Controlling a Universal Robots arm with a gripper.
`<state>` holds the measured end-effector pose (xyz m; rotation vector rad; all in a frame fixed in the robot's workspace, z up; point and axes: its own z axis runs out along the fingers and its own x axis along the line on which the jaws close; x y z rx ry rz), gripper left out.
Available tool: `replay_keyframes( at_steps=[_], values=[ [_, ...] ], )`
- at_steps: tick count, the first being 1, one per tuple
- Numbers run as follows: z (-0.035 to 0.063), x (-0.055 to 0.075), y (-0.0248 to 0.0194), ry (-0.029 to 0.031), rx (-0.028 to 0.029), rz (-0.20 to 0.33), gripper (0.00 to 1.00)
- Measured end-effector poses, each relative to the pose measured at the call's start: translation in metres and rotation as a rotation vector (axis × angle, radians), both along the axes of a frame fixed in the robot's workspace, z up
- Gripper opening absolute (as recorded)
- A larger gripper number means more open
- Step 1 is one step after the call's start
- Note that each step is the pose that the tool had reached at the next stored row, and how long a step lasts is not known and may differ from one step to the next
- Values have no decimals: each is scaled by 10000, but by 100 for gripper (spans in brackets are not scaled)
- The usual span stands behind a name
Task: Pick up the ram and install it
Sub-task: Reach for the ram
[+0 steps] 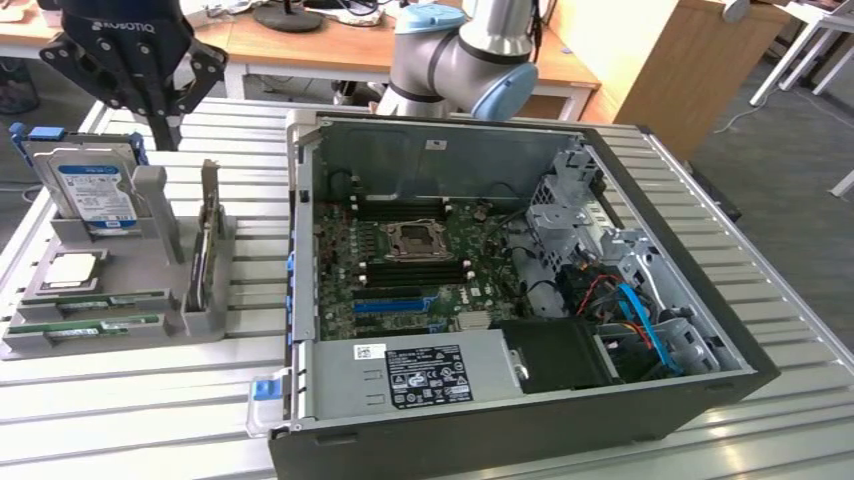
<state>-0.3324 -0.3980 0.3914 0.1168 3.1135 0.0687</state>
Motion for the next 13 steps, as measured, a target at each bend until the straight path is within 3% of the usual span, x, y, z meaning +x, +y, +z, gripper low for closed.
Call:
replay_keyframes(
  at_steps=[13],
  values=[
    [-10, -240, 0, 0, -1, 1, 11]
  ],
)
